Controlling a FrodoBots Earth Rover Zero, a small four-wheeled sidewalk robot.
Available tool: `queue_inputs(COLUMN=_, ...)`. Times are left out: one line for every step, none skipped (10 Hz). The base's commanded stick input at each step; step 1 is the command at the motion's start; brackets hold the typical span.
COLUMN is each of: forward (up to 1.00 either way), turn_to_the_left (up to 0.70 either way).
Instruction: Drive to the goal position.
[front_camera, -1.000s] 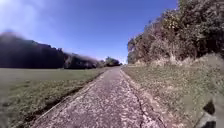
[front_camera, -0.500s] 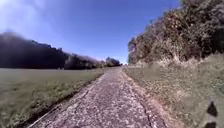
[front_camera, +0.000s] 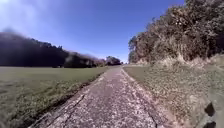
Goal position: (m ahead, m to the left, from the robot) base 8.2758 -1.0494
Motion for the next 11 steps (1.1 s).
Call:
queue_inputs(forward=0.7, turn_to_the_left=0.03)
queue_inputs(forward=0.7, turn_to_the_left=0.03)
queue_inputs(forward=0.7, turn_to_the_left=0.03)
queue_inputs(forward=0.7, turn_to_the_left=0.03)
queue_inputs(forward=0.7, turn_to_the_left=0.09)
queue_inputs(forward=0.7, turn_to_the_left=0.09)
queue_inputs(forward=0.7, turn_to_the_left=0.04)
queue_inputs(forward=0.7, turn_to_the_left=0.01)
queue_inputs(forward=0.7, turn_to_the_left=0.0)
queue_inputs(forward=0.7, turn_to_the_left=0.0)
queue_inputs(forward=0.7, turn_to_the_left=0.0)
